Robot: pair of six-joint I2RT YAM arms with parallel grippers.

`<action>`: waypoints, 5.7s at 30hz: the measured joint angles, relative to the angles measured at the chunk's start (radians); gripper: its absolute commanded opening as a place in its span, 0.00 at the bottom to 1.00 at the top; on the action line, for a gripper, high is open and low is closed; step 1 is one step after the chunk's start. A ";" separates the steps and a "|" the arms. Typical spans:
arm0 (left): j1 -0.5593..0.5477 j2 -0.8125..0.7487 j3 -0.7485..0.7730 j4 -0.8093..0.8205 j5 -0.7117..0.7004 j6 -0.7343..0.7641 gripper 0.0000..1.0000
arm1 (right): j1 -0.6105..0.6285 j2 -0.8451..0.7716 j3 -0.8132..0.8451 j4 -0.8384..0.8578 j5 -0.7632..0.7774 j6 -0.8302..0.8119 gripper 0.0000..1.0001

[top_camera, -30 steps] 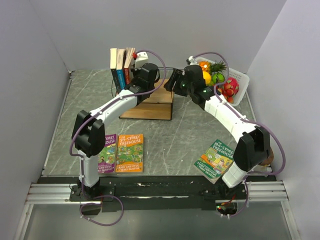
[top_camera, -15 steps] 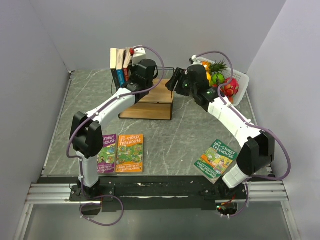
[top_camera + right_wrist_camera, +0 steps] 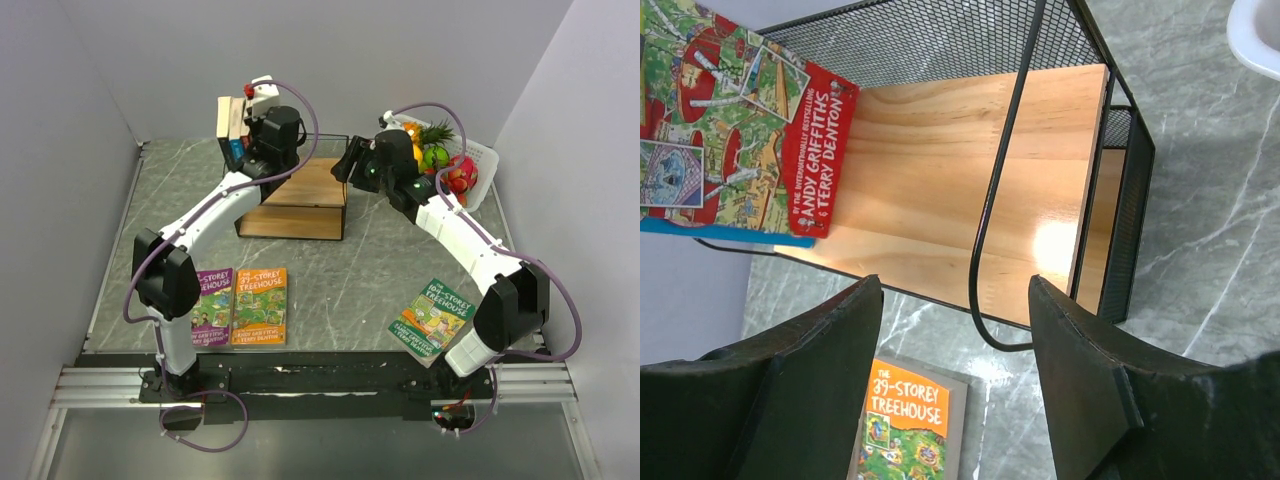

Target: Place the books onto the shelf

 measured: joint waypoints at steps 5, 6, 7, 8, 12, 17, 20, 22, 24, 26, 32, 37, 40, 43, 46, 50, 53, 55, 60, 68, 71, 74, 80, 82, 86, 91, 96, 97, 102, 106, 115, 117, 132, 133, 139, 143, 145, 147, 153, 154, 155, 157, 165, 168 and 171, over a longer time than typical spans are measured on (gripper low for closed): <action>0.003 0.000 0.001 0.000 -0.001 0.005 0.20 | 0.000 0.000 0.000 0.001 0.000 0.000 0.68; 0.004 0.000 0.001 0.000 -0.001 0.006 0.20 | 0.000 0.000 0.000 0.001 0.000 0.000 0.68; 0.005 0.000 0.001 0.000 -0.001 0.006 0.20 | 0.000 0.000 0.000 0.001 0.000 0.000 0.68; 0.005 0.000 0.001 0.000 -0.001 0.007 0.20 | 0.000 0.000 0.000 0.001 0.000 0.000 0.68; 0.006 0.000 0.001 0.000 0.000 0.013 0.21 | 0.000 0.000 0.000 0.001 0.000 0.000 0.68; 0.007 -0.007 0.001 0.000 0.009 0.012 0.22 | 0.000 0.000 -0.006 0.003 0.000 0.000 0.68; 0.007 -0.024 0.001 0.000 0.019 0.013 0.22 | 0.000 0.000 -0.016 0.004 0.000 0.000 0.68; 0.007 -0.035 0.001 0.001 0.024 0.013 0.23 | 0.000 0.000 -0.017 0.002 0.000 0.000 0.68; 0.003 -0.047 0.001 0.002 0.029 0.013 0.24 | 0.000 0.000 -0.017 0.003 0.000 0.000 0.68; -0.003 -0.059 0.001 0.009 0.032 0.018 0.24 | 0.000 0.000 -0.018 0.003 0.000 0.000 0.68; -0.036 -0.067 0.001 0.024 0.035 0.043 0.27 | 0.000 -0.003 -0.033 0.005 0.000 0.000 0.69; -0.071 -0.070 0.001 0.047 0.035 0.072 0.29 | 0.000 -0.031 -0.061 0.008 0.000 0.000 0.69; -0.086 -0.074 0.001 0.057 0.035 0.078 0.29 | 0.000 -0.045 -0.061 0.010 0.000 0.000 0.69; -0.090 -0.074 0.001 0.058 0.035 0.084 0.29 | 0.000 -0.055 -0.061 0.010 0.000 0.000 0.69; -0.090 -0.074 0.001 0.058 0.035 0.090 0.29 | 0.000 -0.061 -0.062 0.010 0.000 0.000 0.70; -0.099 -0.089 0.001 0.054 0.034 0.092 0.31 | 0.000 -0.095 -0.088 0.006 0.000 0.002 0.78; -0.131 -0.134 -0.023 0.059 0.034 0.106 0.37 | 0.002 -0.179 -0.163 0.013 0.003 0.005 0.82; -0.170 -0.192 -0.055 0.064 0.035 0.118 0.38 | 0.005 -0.275 -0.243 0.009 0.004 0.008 0.82; -0.314 -0.364 -0.145 0.072 0.029 0.109 0.37 | 0.034 -0.521 -0.417 0.024 0.011 0.020 0.82; -0.605 -0.707 -0.583 -0.132 -0.020 -0.219 0.11 | 0.172 -0.602 -0.793 0.130 -0.029 0.082 0.81; -0.659 -0.767 -0.774 -0.357 -0.036 -0.513 0.01 | 0.238 -0.481 -0.875 0.192 -0.078 0.108 0.81; -0.667 -0.763 -0.919 -0.620 -0.035 -0.834 0.01 | 0.290 -0.361 -0.877 0.267 -0.134 0.134 0.83; -0.665 -0.774 -1.068 -0.875 -0.020 -1.218 0.02 | 0.331 -0.131 -0.772 0.433 -0.239 0.194 0.84; -0.650 -0.797 -1.122 -0.885 0.004 -1.293 0.03 | 0.342 -0.051 -0.724 0.490 -0.272 0.219 0.84; -0.608 -0.834 -1.225 -0.870 0.070 -1.387 0.04 | 0.370 0.089 -0.637 0.545 -0.302 0.251 0.84; -0.562 -0.885 -1.321 -0.789 0.158 -1.433 0.04 | 0.392 0.199 -0.588 0.575 -0.315 0.282 0.80; -0.527 -0.924 -1.368 -0.705 0.188 -1.434 0.04 | 0.396 0.260 -0.564 0.595 -0.336 0.304 0.76; -0.522 -0.927 -1.371 -0.692 0.191 -1.432 0.04 | 0.399 0.268 -0.552 0.597 -0.338 0.305 0.75; -0.514 -0.913 -1.373 -0.644 0.194 -1.418 0.04 | 0.412 0.275 -0.542 0.611 -0.334 0.305 0.68; -0.514 -0.900 -1.372 -0.630 0.188 -1.411 0.02 | 0.412 0.281 -0.542 0.652 -0.343 0.316 0.57; -0.512 -0.901 -1.372 -0.622 0.187 -1.392 0.02 | 0.414 0.353 -0.544 0.908 -0.460 0.430 0.43; -0.512 -0.901 -1.372 -0.621 0.187 -1.391 0.02 | 0.414 0.362 -0.544 0.921 -0.468 0.435 0.30; -0.516 -0.941 -1.263 -0.673 0.211 -1.299 0.20 | 0.429 0.109 -0.597 0.530 -0.372 0.267 0.00; -0.518 -0.962 -1.230 -0.684 0.208 -1.287 0.23 | 0.434 0.041 -0.599 0.455 -0.350 0.229 0.00; -0.526 -1.099 -1.058 -0.670 0.184 -1.139 0.64 | 0.447 -0.299 -0.570 0.123 -0.249 0.043 0.00; -0.526 -1.196 -1.029 -0.575 0.220 -1.002 0.90 | 0.445 -0.415 -0.507 -0.056 -0.219 -0.057 0.00; -0.527 -1.265 -1.032 -0.515 0.254 -0.928 0.99 | 0.437 -0.463 -0.483 -0.130 -0.215 -0.094 0.00; -0.527 -1.349 -1.040 -0.426 0.302 -0.861 0.97 | 0.423 -0.512 -0.463 -0.187 -0.229 -0.119 0.00; -0.527 -1.435 -1.028 -0.232 0.457 -0.686 0.96 | 0.263 -0.652 -0.379 -0.238 -0.417 -0.141 0.00; -0.527 -1.421 -1.019 -0.215 0.489 -0.661 0.96 | 0.237 -0.666 -0.369 -0.229 -0.461 -0.133 0.00; -0.527 -1.399 -1.006 -0.193 0.529 -0.634 0.96 | 0.208 -0.677 -0.358 -0.215 -0.511 -0.122 0.00; -0.527 -1.367 -0.990 -0.163 0.589 -0.602 0.96 | 0.182 -0.682 -0.333 -0.192 -0.589 -0.105 0.00; -0.527 -1.288 -0.940 -0.087 0.726 -0.520 0.97 | 0.179 -0.677 -0.238 -0.155 -0.816 -0.062 0.00; -0.526 -1.268 -0.933 -0.049 0.768 -0.501 0.95 | 0.179 -0.677 -0.219 -0.155 -0.850 -0.063 0.00; -0.526 -1.260 -0.934 -0.013 0.814 -0.484 0.66 | 0.179 -0.675 -0.218 -0.156 -0.871 -0.063 0.00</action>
